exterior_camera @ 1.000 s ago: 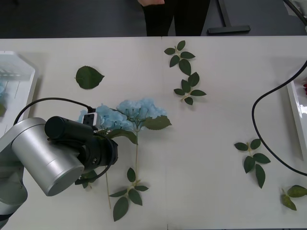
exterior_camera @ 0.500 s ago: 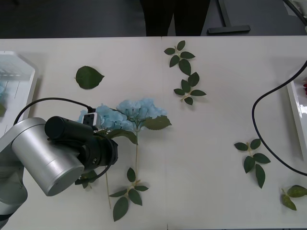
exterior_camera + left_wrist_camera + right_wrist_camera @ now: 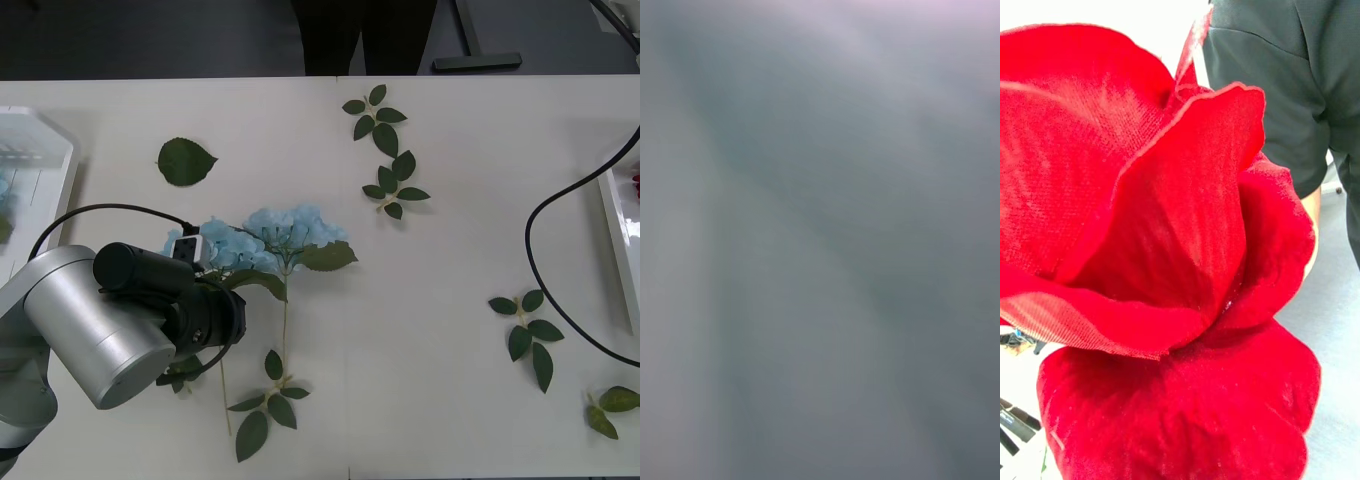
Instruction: Place the red flowers into the right box and the blue flowers into the left box. If a person shows an open palm, hand one flower to the person first, then continue sorting.
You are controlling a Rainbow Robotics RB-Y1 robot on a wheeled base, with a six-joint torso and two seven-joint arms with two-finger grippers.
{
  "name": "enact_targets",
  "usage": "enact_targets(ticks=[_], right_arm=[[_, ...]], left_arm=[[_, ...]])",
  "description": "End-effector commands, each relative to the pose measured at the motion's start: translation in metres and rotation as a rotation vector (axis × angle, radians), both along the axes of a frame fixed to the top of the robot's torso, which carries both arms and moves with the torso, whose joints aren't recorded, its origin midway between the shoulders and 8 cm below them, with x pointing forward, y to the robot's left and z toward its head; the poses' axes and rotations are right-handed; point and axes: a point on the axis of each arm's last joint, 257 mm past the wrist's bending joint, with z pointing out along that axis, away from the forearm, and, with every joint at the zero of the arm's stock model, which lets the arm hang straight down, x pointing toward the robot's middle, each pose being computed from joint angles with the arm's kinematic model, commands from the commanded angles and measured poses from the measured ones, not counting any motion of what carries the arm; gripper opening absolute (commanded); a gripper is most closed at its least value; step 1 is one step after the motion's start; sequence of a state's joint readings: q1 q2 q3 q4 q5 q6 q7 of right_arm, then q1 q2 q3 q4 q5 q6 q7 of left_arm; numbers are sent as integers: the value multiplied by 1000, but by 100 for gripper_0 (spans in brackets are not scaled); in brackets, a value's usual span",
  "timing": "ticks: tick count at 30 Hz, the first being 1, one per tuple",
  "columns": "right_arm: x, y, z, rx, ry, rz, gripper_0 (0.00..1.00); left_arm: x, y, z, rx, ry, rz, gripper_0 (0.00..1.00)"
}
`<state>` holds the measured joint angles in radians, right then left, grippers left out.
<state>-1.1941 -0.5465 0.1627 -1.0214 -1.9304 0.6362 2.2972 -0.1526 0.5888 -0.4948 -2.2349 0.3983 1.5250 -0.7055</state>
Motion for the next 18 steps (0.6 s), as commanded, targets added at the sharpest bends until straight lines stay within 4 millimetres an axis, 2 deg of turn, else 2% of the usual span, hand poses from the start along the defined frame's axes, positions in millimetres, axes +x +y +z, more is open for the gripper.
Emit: enact_targets(ticks=[1,7,10,11,14,18], right_arm=[[-25,30,43,-7,-103,45,0],[-25,29,43,-5,-105,41,0],[-23,28,46,1,-108,32,52],[-22,26,46,4,-108,26,63],[-21,25,47,8,-111,18,79],[-20,25,48,8,-115,15,89]], left_arm=[[13,8,19,8,-51,21,0],[13,8,19,8,-51,21,0],[13,8,19,8,-51,21,0],[13,8,19,8,-51,21,0],[13,8,19,8,-51,21,0],[13,8,19,8,-51,21,0]])
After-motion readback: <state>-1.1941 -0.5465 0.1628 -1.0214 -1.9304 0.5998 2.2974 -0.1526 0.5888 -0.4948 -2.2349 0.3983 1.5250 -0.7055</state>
